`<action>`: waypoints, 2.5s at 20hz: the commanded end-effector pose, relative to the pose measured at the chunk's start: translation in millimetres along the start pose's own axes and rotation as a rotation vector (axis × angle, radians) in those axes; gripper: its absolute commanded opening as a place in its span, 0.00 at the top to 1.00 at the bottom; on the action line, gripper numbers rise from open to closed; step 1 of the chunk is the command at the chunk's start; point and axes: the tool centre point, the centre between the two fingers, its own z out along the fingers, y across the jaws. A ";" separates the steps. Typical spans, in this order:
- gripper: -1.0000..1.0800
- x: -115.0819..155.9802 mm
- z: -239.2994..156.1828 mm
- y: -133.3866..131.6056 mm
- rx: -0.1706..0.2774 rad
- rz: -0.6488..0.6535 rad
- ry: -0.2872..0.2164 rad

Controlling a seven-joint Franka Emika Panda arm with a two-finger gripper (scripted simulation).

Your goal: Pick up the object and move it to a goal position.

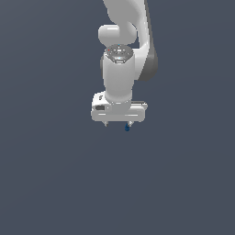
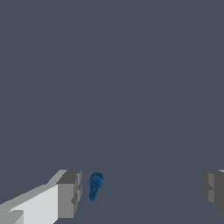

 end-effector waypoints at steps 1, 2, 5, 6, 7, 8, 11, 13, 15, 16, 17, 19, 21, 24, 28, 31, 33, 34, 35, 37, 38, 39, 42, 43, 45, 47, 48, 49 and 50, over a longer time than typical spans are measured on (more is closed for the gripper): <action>0.04 0.0 0.0 0.0 0.000 0.000 0.000; 0.04 0.0 0.1 0.7 0.000 0.001 0.000; 0.04 -0.5 2.1 11.1 -0.001 0.015 -0.002; 0.04 -0.9 3.2 17.0 -0.002 0.023 -0.003; 0.04 -1.4 4.5 24.0 -0.002 0.033 -0.004; 0.04 -1.9 5.6 30.0 -0.003 0.041 -0.006; 0.04 -2.8 7.4 39.2 -0.004 0.052 -0.007; 0.04 -2.7 7.3 38.4 -0.004 0.051 -0.007; 0.04 -2.4 7.1 37.1 -0.004 0.051 -0.007; 0.04 -2.5 7.2 37.6 -0.004 0.051 -0.007; 0.04 -2.7 7.2 37.4 -0.004 0.048 -0.007; 0.04 -3.2 8.0 37.2 -0.004 0.039 -0.007; 0.04 -4.1 9.1 36.4 -0.004 0.024 -0.008; 0.04 -5.9 11.6 34.4 -0.005 -0.011 -0.009; 0.04 -9.5 16.4 30.9 -0.005 -0.077 -0.011; 0.04 -13.0 21.0 27.3 -0.006 -0.141 -0.013; 0.04 -15.9 24.5 24.6 -0.006 -0.192 -0.014; 0.04 -17.4 26.4 23.0 -0.006 -0.219 -0.015; 0.04 -19.1 28.4 21.4 -0.006 -0.248 -0.016; 0.04 -22.7 32.5 17.9 -0.005 -0.310 -0.017; 0.04 -24.5 34.6 16.2 -0.005 -0.341 -0.018; 0.04 -26.3 36.7 14.4 -0.005 -0.373 -0.019; 0.04 -32.0 42.7 9.1 -0.004 -0.466 -0.021; 0.04 -33.9 44.7 7.3 -0.004 -0.498 -0.022; 0.04 -37.7 48.6 3.6 -0.003 -0.560 -0.023; 0.04 -41.6 52.5 0.0 -0.002 -0.623 -0.024; 0.04 -43.6 54.3 -1.9 -0.001 -0.655 -0.024; 0.04 -45.6 56.2 -3.7 0.000 -0.686 -0.025; 0.04 -47.7 58.1 -5.6 0.000 -0.718 -0.025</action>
